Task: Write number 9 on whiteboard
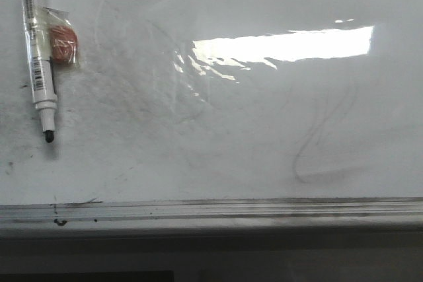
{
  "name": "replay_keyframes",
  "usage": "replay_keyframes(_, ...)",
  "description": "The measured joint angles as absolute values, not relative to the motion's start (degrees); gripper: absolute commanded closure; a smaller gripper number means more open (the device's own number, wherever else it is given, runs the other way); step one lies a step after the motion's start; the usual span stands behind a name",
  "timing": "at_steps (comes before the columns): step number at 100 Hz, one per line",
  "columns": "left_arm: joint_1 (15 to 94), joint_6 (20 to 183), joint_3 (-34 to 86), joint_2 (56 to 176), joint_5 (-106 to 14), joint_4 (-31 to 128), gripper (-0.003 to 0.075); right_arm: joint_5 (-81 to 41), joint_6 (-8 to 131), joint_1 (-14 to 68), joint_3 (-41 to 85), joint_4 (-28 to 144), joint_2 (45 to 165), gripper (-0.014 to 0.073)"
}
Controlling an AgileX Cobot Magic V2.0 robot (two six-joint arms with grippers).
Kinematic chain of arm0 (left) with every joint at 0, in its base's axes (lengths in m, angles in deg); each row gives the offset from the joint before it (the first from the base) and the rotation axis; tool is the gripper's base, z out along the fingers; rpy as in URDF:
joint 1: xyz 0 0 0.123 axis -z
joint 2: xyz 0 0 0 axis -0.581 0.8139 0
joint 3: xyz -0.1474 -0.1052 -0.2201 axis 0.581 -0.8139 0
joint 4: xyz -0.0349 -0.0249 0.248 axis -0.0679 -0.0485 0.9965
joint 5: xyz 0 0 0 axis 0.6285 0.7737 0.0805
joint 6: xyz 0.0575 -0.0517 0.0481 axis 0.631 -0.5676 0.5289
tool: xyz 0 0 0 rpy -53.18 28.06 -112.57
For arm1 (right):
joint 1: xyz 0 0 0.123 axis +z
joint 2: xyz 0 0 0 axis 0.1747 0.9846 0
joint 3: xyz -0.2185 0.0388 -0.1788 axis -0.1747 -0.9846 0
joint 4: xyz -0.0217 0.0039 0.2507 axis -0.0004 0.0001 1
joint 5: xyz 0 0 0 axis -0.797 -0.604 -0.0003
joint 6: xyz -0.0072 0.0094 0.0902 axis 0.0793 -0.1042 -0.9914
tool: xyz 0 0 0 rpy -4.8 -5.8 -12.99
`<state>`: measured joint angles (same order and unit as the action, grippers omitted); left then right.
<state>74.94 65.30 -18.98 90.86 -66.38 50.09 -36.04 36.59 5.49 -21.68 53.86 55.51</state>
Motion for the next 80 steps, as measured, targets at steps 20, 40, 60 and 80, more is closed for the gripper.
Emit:
replay_keyframes(20,84.1,65.3,-19.0,98.9,-73.4,50.1,0.0283,-36.2,36.6,5.5,-21.9,53.9,55.5,0.0657)
replay_keyframes(40,87.8,65.3,-19.0,107.4,-80.1,50.1,0.0283,-36.2,36.6,5.5,-21.9,53.9,55.5,0.0657)
replay_keyframes(60,88.5,65.3,-18.6,113.2,-86.4,49.6,0.0336,-36.2,36.6,5.5,-21.9,53.9,55.5,0.0657)
replay_keyframes(80,88.6,65.3,-18.4,115.8,-89.1,47.6,0.0547,-36.3,36.6,8.2,-21.9,53.9,55.5,0.0657)
